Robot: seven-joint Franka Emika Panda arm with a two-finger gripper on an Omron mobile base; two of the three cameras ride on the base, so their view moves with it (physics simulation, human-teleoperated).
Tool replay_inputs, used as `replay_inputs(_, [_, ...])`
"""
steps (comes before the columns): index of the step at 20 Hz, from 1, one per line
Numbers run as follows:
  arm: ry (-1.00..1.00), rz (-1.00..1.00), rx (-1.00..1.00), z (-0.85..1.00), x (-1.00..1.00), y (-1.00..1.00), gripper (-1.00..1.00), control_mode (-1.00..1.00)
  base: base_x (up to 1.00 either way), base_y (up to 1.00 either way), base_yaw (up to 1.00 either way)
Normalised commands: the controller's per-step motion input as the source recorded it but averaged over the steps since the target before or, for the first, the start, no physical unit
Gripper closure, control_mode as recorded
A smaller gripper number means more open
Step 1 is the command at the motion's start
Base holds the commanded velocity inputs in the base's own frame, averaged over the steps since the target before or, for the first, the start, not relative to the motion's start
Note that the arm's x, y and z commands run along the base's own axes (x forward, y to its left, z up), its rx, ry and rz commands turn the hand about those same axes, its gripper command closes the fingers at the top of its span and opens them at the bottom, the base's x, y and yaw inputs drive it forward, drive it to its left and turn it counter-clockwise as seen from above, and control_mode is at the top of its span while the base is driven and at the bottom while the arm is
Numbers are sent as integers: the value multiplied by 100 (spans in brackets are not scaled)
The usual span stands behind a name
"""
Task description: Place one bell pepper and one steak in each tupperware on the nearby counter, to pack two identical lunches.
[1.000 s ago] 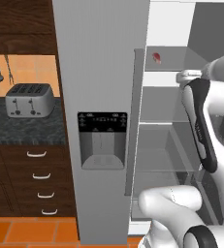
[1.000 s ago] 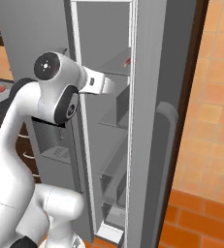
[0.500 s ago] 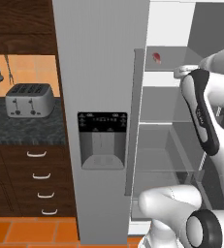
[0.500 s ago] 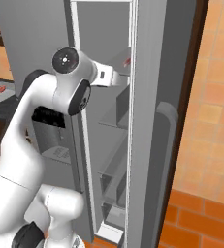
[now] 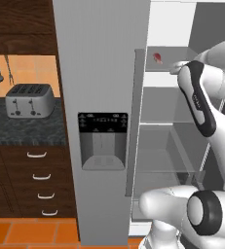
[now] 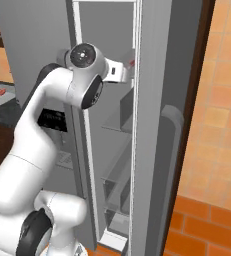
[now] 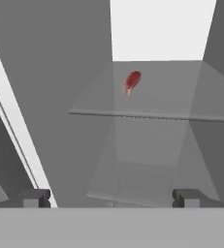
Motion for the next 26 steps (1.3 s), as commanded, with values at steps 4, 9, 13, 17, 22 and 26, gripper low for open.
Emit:
replay_inputs(4, [9, 0, 0, 0, 46, 0, -100, -100, 0, 0, 0])
replay_inputs(9, [4, 4, 0, 0, 50, -18, -100, -100, 0, 0, 0])
replay_inputs(13, [0, 5, 0, 0, 50, -19, -100, -100, 0, 0, 0])
replay_inputs(17, [0, 5, 0, 0, 46, -14, -100, -100, 0, 0, 0])
replay_inputs(22, [0, 4, 0, 0, 44, -5, -100, -100, 0, 0, 0])
replay_inputs(26, [0, 1, 0, 0, 42, 0, -100, -100, 0, 0, 0])
